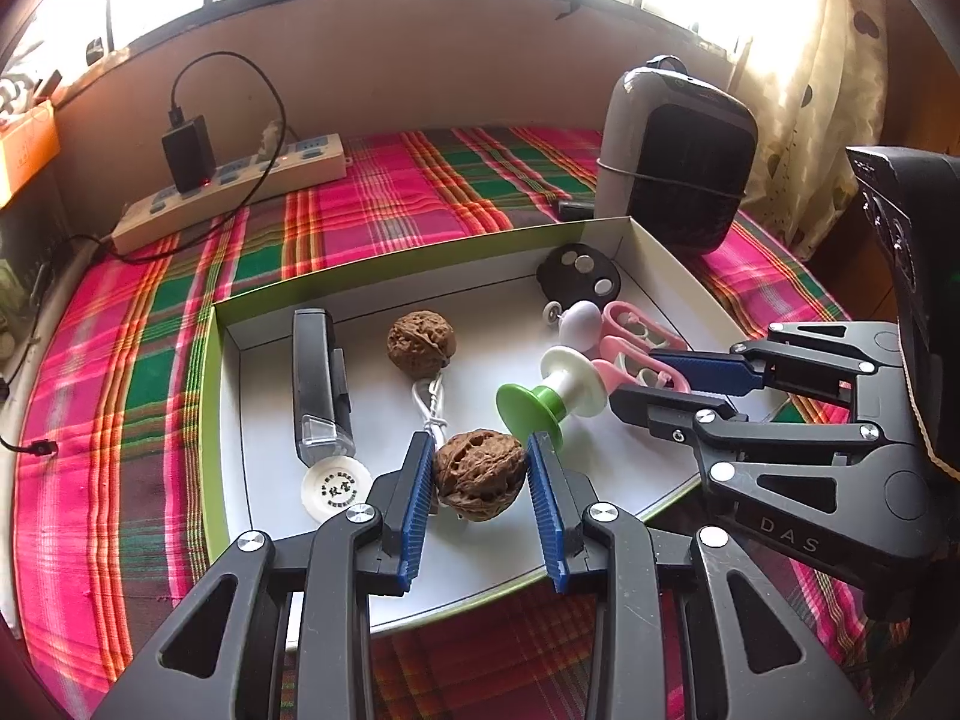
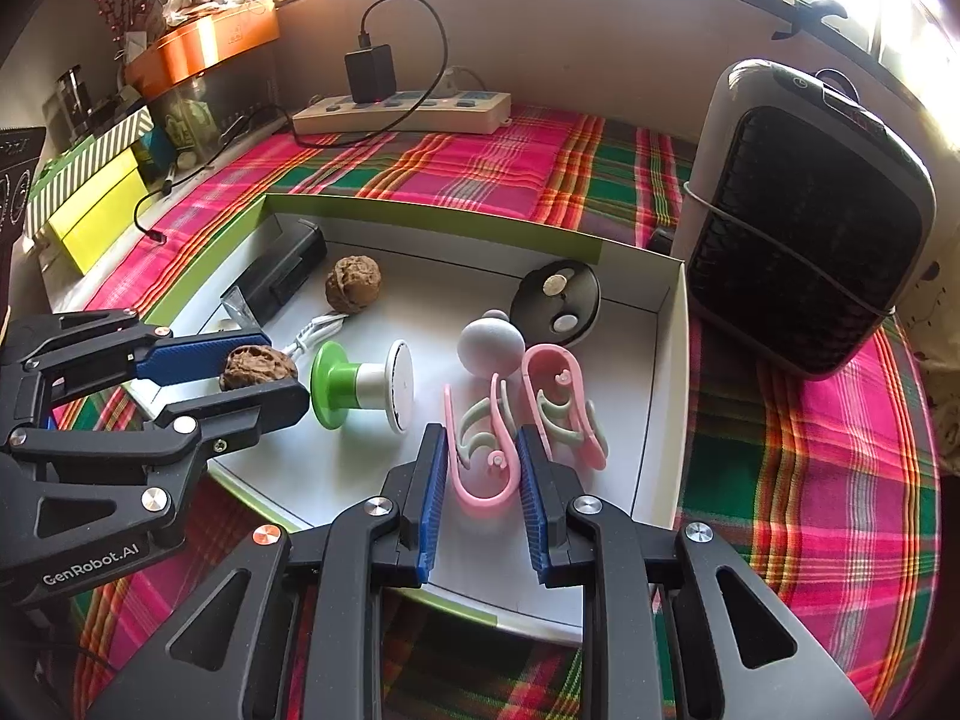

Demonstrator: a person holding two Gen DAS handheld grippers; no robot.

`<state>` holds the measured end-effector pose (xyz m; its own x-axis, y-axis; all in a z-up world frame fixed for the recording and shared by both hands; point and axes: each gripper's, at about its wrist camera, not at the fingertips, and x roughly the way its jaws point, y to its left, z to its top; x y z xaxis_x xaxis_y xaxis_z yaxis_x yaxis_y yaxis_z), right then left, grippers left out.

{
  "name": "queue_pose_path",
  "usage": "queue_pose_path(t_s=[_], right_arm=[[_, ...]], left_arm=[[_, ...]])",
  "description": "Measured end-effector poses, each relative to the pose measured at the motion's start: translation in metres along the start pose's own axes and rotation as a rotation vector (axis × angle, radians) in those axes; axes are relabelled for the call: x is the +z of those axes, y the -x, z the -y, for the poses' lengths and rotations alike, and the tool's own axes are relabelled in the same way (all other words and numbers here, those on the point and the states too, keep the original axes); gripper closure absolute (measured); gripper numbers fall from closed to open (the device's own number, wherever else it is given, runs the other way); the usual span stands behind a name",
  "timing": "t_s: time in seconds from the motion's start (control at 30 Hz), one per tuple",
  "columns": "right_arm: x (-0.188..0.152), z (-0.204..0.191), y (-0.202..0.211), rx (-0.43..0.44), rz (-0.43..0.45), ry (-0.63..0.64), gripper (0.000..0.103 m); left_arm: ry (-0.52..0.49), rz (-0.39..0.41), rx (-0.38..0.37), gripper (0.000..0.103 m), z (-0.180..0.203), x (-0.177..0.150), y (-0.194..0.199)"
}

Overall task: Organize objects
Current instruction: 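Lower and open left tool to drop the walnut while right tool releases the pink clip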

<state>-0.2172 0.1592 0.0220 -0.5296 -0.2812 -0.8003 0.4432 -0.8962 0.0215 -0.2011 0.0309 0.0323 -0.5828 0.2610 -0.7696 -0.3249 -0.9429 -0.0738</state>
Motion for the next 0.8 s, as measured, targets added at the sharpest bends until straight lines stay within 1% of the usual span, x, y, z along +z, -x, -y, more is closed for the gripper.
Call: queue_pose_path(t_s=[0.37, 0.43, 0.47, 0.53, 0.8], right_arm=[[0.0, -0.001, 0.0, 0.005, -0.002, 0.004, 0.078], [0.0, -0.001, 0.0, 0.005, -0.002, 0.004, 0.078], [0.0, -0.001, 0.0, 0.007, -0.003, 0.004, 0.078], [0.0, -0.002, 0.0, 0.007, -0.003, 0.006, 0.078], [-0.001, -0.002, 0.0, 0.012, -0.005, 0.01, 0.078]], left_arm=[[-0.023, -0.005, -0.017, 0.074, 0.004, -0.004, 0.002], [-0.024, -0.002, -0.007, 0.074, 0.005, -0.004, 0.003], [-0.036, 0.006, 0.006, 0.074, 0.007, -0.005, 0.006], [-0.059, 0.008, 0.009, 0.074, 0.011, -0.005, 0.007], [-0.044, -0.004, -0.001, 0.074, 0.009, -0.004, 0.003]])
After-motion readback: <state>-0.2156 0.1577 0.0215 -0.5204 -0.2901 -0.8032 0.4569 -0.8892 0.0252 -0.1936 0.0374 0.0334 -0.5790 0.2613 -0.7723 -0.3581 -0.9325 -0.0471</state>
